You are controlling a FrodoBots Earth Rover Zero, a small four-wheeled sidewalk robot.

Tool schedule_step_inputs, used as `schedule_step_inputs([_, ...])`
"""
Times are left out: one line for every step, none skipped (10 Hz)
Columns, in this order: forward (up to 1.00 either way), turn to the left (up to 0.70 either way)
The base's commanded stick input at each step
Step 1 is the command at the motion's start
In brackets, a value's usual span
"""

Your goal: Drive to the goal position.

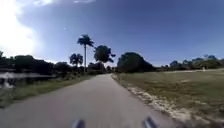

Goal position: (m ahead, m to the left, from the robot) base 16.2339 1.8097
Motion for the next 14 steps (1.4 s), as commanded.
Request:
schedule_step_inputs([0.7,0.0])
schedule_step_inputs([0.7,0.0])
schedule_step_inputs([0.7,0.0])
schedule_step_inputs([0.7,0.23])
schedule_step_inputs([0.7,0.35])
schedule_step_inputs([0.7,0.35])
schedule_step_inputs([0.7,0.35])
schedule_step_inputs([0.7,0.35])
schedule_step_inputs([0.7,0.35])
schedule_step_inputs([0.7,0.35])
schedule_step_inputs([0.7,0.28])
schedule_step_inputs([0.7,0.0])
schedule_step_inputs([0.7,0.0])
schedule_step_inputs([0.7,0.0])
